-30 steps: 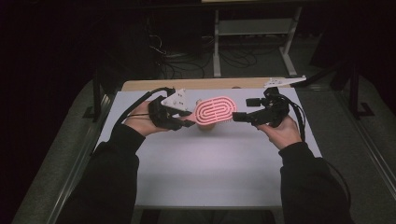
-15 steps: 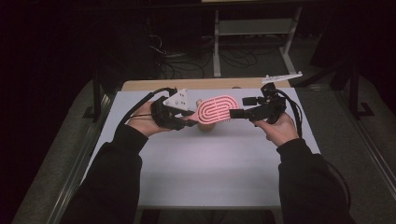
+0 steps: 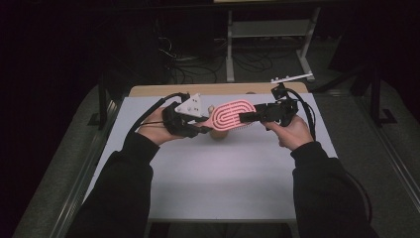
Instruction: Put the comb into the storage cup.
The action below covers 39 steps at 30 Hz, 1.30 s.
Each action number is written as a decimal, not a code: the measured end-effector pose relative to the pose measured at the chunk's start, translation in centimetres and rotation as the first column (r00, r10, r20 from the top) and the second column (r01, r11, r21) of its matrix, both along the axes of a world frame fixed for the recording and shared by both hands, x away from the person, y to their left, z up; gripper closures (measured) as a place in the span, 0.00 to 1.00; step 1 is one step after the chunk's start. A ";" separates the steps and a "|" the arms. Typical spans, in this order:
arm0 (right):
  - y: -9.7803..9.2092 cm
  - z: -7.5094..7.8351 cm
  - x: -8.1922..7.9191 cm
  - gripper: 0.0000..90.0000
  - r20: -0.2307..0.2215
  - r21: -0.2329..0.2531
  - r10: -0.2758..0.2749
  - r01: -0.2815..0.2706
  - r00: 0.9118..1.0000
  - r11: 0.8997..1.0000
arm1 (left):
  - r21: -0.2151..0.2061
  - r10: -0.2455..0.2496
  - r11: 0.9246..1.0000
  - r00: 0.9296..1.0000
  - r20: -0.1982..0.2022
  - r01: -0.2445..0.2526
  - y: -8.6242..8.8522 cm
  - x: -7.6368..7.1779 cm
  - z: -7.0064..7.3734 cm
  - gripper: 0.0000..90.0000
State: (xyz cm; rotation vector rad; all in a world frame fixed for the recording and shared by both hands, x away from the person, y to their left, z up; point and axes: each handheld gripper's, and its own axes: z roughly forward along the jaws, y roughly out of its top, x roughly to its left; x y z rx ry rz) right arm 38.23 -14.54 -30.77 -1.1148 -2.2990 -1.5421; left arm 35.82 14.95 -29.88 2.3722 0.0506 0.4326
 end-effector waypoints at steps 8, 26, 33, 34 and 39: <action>-0.2 0.2 0.5 0.28 -0.074 0.100 0.039 -0.031 0.997 0.994 | -0.009 -0.002 1.000 1.000 0.007 0.002 -0.2 0.0 0.1 0.77; -0.2 1.3 1.0 0.69 -0.254 0.186 0.073 -0.025 0.964 0.982 | -0.018 0.001 1.000 0.999 -0.038 -0.002 -1.0 0.6 -1.0 0.78; 0.0 2.8 0.6 0.70 -0.210 0.141 0.063 -0.033 0.976 0.989 | -0.061 -0.006 0.998 0.998 -0.057 0.003 -1.0 0.7 -1.0 0.78; 0.1 3.0 0.6 0.70 -0.206 0.137 0.061 -0.034 0.977 0.990 | -0.062 -0.007 0.998 0.998 -0.057 0.003 -1.0 0.7 -1.0 0.78; 0.5 3.9 0.3 0.70 -0.184 0.099 0.056 -0.038 0.981 0.994 | -0.083 -0.011 0.997 0.997 -0.082 0.004 -0.9 0.7 -1.0 0.78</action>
